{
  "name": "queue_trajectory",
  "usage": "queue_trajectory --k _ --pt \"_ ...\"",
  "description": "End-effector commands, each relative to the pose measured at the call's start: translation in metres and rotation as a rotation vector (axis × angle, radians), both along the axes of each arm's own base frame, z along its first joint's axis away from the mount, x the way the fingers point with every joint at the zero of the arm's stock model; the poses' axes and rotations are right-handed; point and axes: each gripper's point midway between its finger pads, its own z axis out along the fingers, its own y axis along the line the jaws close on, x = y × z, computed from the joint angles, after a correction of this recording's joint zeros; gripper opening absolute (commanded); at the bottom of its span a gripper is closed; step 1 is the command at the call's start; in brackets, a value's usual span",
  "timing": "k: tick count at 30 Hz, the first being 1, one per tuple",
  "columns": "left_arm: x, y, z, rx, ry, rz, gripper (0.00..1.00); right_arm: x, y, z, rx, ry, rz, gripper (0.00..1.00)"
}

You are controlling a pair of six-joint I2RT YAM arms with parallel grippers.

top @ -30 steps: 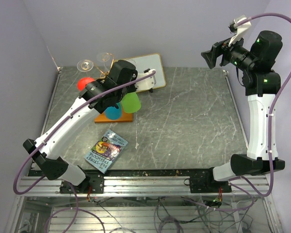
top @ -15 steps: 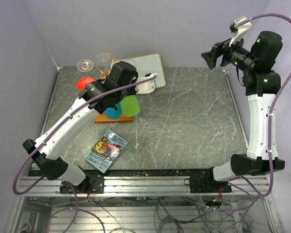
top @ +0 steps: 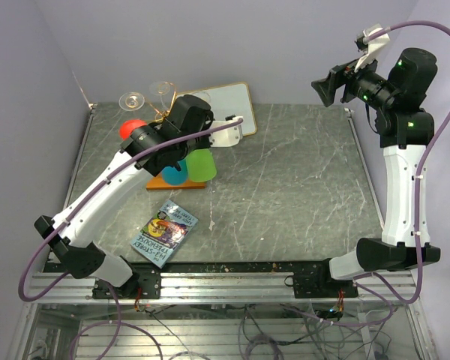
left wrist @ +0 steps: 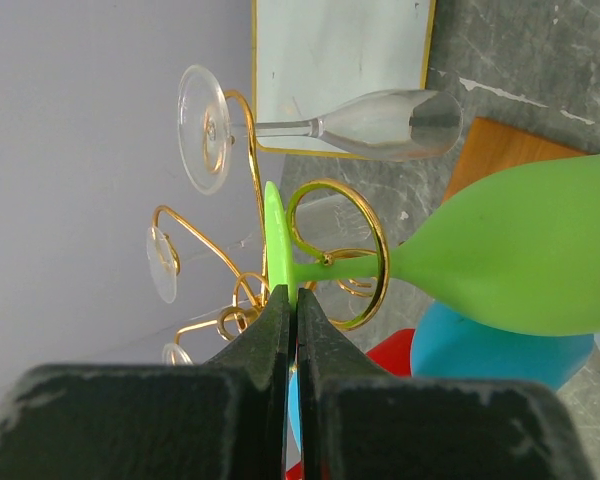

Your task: Place the wine glass upside down on the wine glass rack

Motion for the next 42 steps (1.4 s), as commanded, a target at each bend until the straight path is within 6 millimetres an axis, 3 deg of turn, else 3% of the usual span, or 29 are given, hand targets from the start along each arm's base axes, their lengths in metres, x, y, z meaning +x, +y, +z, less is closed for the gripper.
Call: queue_trajectory --k 1,26,42 --pt "-0.008 0.001 0.023 -0.035 -0.04 -0.026 0.07 -0.004 -0.001 0.008 0.007 -0.027 0.003 0.83" --pt "-0.014 0.001 0.019 0.033 -0.032 -0.079 0.07 -0.003 -0.004 0.006 0.01 -0.023 -0.002 0.84" --pt "-0.013 -0.015 0.016 0.012 -0.028 -0.111 0.07 0.0 -0.004 0.002 0.008 -0.015 -0.003 0.84"
